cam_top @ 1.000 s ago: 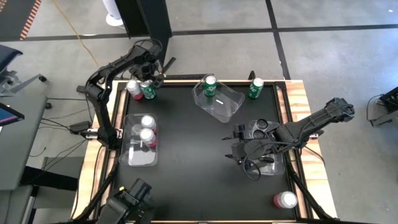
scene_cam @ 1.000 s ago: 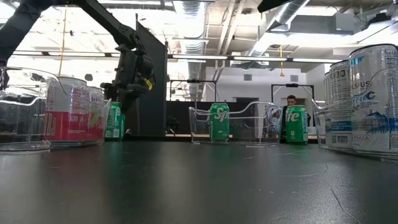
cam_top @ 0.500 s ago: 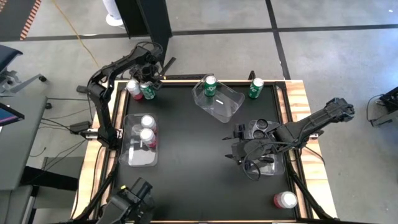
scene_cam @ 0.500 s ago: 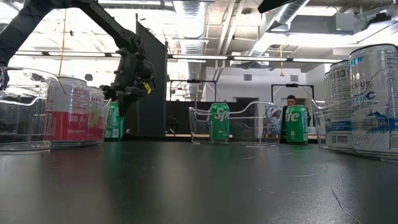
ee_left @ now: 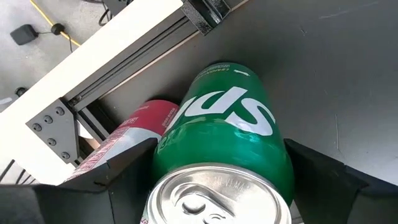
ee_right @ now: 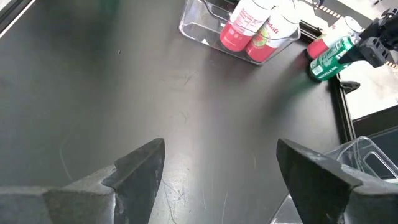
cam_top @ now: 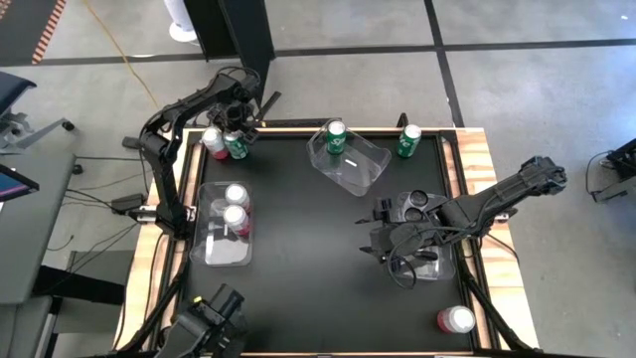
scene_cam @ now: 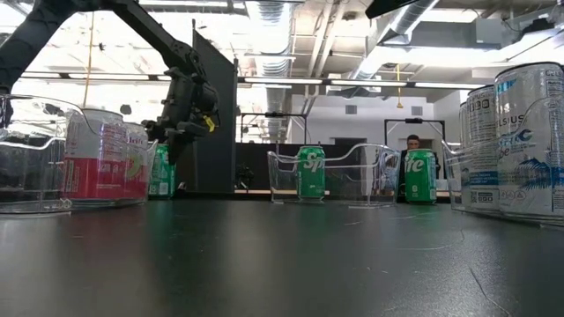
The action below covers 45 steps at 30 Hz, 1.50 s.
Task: Sort soda cans
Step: Put the left green soda can into the middle transparent bin
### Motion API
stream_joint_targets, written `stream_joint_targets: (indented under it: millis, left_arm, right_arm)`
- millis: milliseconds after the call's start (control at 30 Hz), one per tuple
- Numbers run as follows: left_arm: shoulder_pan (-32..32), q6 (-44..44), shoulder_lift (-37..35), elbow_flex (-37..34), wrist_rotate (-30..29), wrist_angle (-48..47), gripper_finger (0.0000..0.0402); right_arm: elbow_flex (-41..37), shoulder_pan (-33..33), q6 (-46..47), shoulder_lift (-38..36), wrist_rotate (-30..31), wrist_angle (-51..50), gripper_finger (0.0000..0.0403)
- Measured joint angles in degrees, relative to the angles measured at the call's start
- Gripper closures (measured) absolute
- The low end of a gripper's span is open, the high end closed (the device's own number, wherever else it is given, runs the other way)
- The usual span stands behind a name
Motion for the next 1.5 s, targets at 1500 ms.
stream_joint_targets:
  millis: [1500]
  left_arm:
    - [-25.22, 9.48, -1.26, 29.46, 1.82, -4.09, 0.0096]
  right_arm:
    - [0.39, 1.69, 0.57, 0.0, 2.04, -3.81, 0.0074]
